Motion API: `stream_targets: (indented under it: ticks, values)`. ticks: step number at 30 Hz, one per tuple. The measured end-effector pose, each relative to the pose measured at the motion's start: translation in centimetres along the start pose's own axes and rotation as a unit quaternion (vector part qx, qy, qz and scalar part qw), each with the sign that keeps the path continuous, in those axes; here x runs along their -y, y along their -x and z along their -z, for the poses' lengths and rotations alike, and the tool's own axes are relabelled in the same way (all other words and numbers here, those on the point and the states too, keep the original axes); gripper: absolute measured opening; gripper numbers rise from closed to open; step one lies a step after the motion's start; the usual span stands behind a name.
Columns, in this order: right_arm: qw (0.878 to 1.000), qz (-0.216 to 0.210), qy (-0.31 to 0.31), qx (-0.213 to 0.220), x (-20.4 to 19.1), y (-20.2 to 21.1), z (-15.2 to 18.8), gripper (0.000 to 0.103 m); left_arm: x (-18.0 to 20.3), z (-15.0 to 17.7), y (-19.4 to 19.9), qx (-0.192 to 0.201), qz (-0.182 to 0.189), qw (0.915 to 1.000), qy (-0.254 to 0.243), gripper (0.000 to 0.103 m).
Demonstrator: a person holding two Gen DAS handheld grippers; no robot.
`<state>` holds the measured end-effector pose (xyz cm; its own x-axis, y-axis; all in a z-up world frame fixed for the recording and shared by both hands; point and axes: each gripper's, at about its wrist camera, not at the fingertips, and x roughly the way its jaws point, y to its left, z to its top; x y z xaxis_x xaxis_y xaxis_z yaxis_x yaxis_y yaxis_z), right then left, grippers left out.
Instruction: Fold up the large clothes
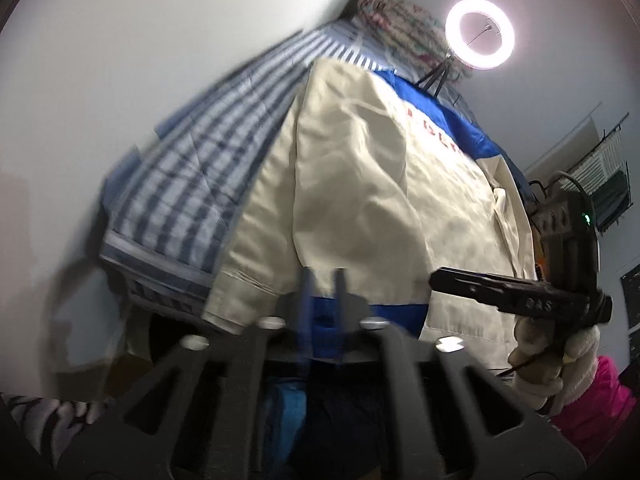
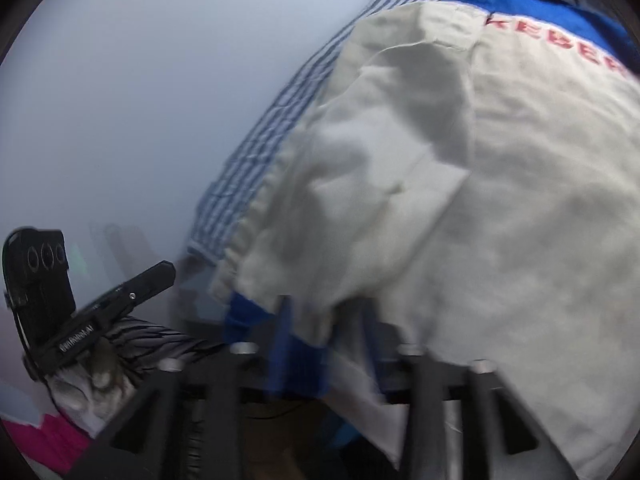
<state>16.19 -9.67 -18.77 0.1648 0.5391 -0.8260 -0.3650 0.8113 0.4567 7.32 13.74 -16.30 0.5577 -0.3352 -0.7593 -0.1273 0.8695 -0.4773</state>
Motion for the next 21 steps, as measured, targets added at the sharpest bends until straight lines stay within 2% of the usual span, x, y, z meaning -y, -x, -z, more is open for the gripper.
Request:
stream_targets:
  ticks: [2, 5, 7, 8, 9, 11, 12, 14, 16, 18, 20, 21]
  values:
    - [1.0, -0.006, -0.024, -0.01, 1.9, 0.1, 0.8, 0.053, -0.9, -0.2, -1.4, -0.015, 0.009, 0.9995, 0.025, 0.057]
    - [0.997, -0.029, -0.065, -0.016, 4.1, -0.6, 1.4, 0.053, -1.6, -0.5, -3.5, -0.04, 0.018, 0.9979, 0.049, 0.056]
    - [0.995, -0.053, -0.085, -0.018, 4.8, -2.0, 1.8, 0.053, -1.7, -0.5, -4.8, -0.059, 0.033, 0.9963, 0.054, 0.044]
    - [0.993, -0.066, -0.094, -0.016, 5.0, -2.3, 2.0, 0.053, -1.5, -0.3, -5.6, -0.075, 0.041, 0.9948, 0.055, 0.017]
    - [0.992, -0.077, -0.098, -0.016, 5.3, -2.6, 2.1, 0.049, -1.3, -0.2, -6.4, -0.086, 0.038, 0.9942, 0.053, 0.004]
    - [0.991, -0.09, -0.096, -0.025, 5.0, -3.4, 1.9, 0.026, -0.7, -0.1, -6.3, -0.074, 0.026, 0.9962, 0.038, 0.003]
    - [0.99, -0.099, -0.094, -0.029, 4.7, -3.7, 1.9, 0.02, -0.3, -0.2, -5.7, -0.064, 0.021, 0.9972, 0.032, 0.002]
    - [0.988, -0.123, -0.095, -0.025, 3.5, -3.5, 1.7, 0.009, 0.7, -0.5, -2.6, -0.009, 0.001, 0.9999, 0.011, 0.002]
    - [0.988, -0.134, -0.079, -0.019, 1.7, -3.1, 1.6, 0.006, 1.4, -0.9, 0.4, 0.044, -0.024, 0.9986, -0.015, 0.002]
    - [0.992, -0.12, -0.03, -0.017, -0.6, -2.4, 1.5, 0.004, 0.6, -1.2, 1.8, 0.064, -0.05, 0.9966, -0.017, 0.002]
    - [0.997, -0.07, 0.023, -0.034, -2.2, -2.8, 1.7, 0.016, -0.9, -1.2, 0.4, 0.037, -0.073, 0.9967, -0.004, 0.002]
    - [0.997, -0.057, 0.032, -0.042, -2.3, -3.1, 1.9, 0.023, -2.3, -0.8, -1.1, 0.001, -0.077, 0.9969, 0.015, 0.002]
